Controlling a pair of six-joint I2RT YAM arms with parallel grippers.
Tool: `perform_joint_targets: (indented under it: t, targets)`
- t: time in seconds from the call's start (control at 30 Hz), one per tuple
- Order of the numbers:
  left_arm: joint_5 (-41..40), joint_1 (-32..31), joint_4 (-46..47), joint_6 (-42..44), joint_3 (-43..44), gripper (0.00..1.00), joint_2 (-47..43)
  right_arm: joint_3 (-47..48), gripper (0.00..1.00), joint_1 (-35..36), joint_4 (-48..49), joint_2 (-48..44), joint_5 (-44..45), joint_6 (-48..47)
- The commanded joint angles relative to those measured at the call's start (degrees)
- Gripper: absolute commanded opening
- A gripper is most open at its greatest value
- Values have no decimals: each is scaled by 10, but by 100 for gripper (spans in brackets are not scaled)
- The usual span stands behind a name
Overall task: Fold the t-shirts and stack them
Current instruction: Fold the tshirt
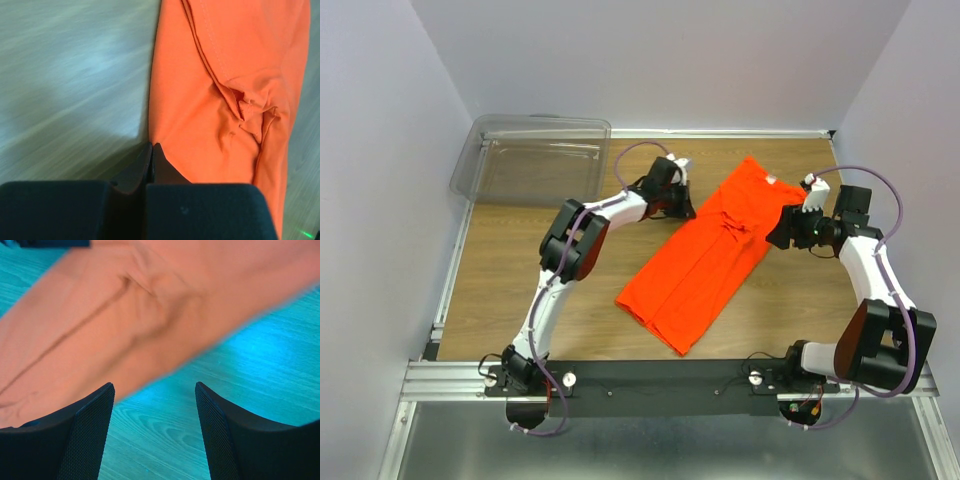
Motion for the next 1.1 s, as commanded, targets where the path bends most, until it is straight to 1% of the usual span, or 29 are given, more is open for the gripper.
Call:
perform_joint_targets:
  t: [0.0,0.1,0.13,0.2,0.23,0.27,0.3,0.33,0.4,0.43,0.47,0.53,0.57,0.6,0.63,0.67,0.7,0.73,0.77,0.8,0.83,0.87,0.9,0.93,0.97,1.0,1.07]
  targets:
    - [-51,68,29,-25,-103,0,-70,13,73,-6,3,5,8,5]
    - [-57,106,64,-32,-158,0,-101,15,73,-7,4,13,17,8]
    - [-58,113,82,-37,-192,0,-120,16,73,-6,5,16,18,8]
    - [-49,126,97,-33,-227,1,-143,20,73,-7,4,26,10,5]
    - [-43,127,101,-30,-231,8,-147,23,73,-7,4,31,2,2]
    - [-33,128,105,-26,-235,18,-153,23,73,-6,4,35,-7,-2]
    - [-20,127,119,-23,-241,35,-163,26,73,-7,4,52,-21,-12]
    - [-6,126,127,-22,-245,41,-170,30,73,-7,5,52,-32,-12]
    - [15,118,134,-12,-241,51,-197,55,73,-6,4,99,-58,3]
    - [18,114,133,-10,-239,54,-208,67,73,-7,4,121,-70,10]
    - [23,113,133,-7,-239,55,-221,82,73,-6,5,176,-94,19]
    - [24,109,130,-1,-239,56,-260,144,73,-4,9,236,-126,40]
    - [13,107,127,1,-243,56,-277,166,73,5,19,291,-126,80]
    - [5,108,125,7,-256,56,-313,222,73,15,21,321,-109,101]
    - [-5,107,125,11,-265,57,-334,247,73,26,25,346,-86,145]
    - [-29,107,129,16,-277,57,-356,271,73,54,30,394,-44,169]
    - [-46,107,131,21,-304,58,-405,298,73,66,31,417,-32,188]
    - [-80,107,132,31,-320,60,-431,338,70,90,33,436,-11,233]
    - [-99,107,136,39,-339,62,-459,360,68,101,36,458,-1,256]
    - [-118,108,136,46,-374,66,-515,380,65,112,36,490,10,274]
    - [-160,109,136,48,-395,69,-546,414,60,127,38,507,39,318]
    - [-175,110,138,48,-416,71,-576,428,58,133,42,521,55,344]
    - [-187,117,139,48,-459,76,-636,439,57,136,49,533,73,370]
    - [-199,121,140,45,-480,78,-666,458,58,143,52,557,98,402]
    - [-201,127,140,43,-500,78,-696,462,58,146,56,566,104,410]
    - [-202,135,133,41,-536,79,-749,466,58,147,60,575,109,417]
    - [-209,142,122,35,-568,80,-801,470,59,148,71,600,99,440]
